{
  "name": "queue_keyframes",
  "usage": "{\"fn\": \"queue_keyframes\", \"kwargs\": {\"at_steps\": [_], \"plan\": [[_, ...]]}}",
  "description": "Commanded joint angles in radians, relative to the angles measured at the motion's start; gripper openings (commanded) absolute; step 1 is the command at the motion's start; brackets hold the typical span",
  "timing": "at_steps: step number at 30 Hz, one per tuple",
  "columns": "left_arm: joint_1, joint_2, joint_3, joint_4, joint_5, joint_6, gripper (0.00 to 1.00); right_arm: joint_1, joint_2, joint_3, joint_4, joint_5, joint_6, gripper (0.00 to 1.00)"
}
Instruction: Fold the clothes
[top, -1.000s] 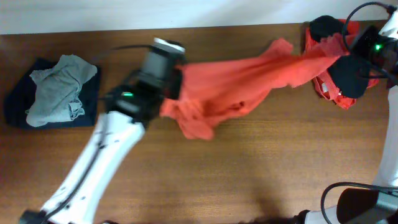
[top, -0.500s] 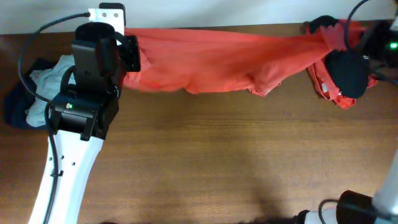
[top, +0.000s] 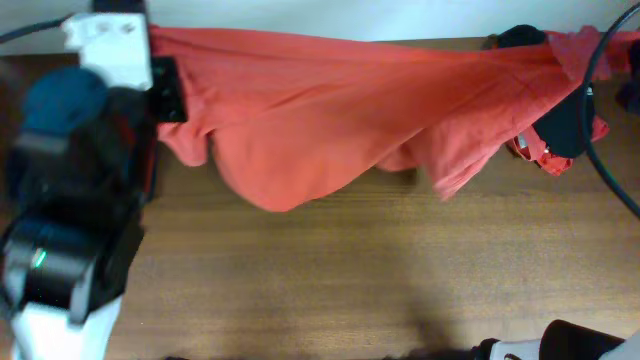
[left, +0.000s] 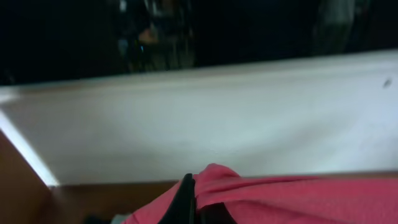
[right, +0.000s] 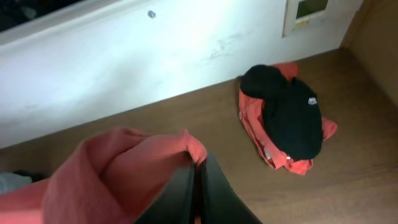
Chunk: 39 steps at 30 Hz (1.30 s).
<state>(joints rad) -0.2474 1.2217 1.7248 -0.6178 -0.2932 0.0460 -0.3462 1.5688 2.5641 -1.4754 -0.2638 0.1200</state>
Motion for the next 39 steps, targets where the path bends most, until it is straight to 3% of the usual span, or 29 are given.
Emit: {"fn": "queue_keyframes", "kwargs": {"at_steps": [1, 14, 24, 27, 31, 39], "plan": [[0.015, -0.077, 0.028, -0.007, -0.075, 0.017, 0.01, -0.014, -0.05, 0.048, -0.011, 0.035, -0.008, 0.04], [0.014, -0.258, 0.028, -0.14, 0.001, 0.015, 0.01, -0.014, -0.245, 0.066, -0.084, 0.04, -0.032, 0.04], [0.014, -0.259, 0.027, -0.229, 0.114, -0.034, 0.01, -0.014, -0.269, 0.066, -0.16, 0.059, -0.055, 0.04], [0.015, -0.222, 0.027, -0.252, 0.103, -0.034, 0.01, -0.014, -0.234, 0.066, -0.161, 0.073, -0.061, 0.04], [0.015, -0.111, 0.025, -0.273, -0.039, -0.041, 0.01, -0.014, -0.15, 0.066, -0.168, 0.069, -0.061, 0.04], [0.042, 0.208, 0.025, -0.198, -0.149, -0.057, 0.01, -0.012, 0.143, 0.065, -0.161, 0.027, -0.091, 0.04]]}}
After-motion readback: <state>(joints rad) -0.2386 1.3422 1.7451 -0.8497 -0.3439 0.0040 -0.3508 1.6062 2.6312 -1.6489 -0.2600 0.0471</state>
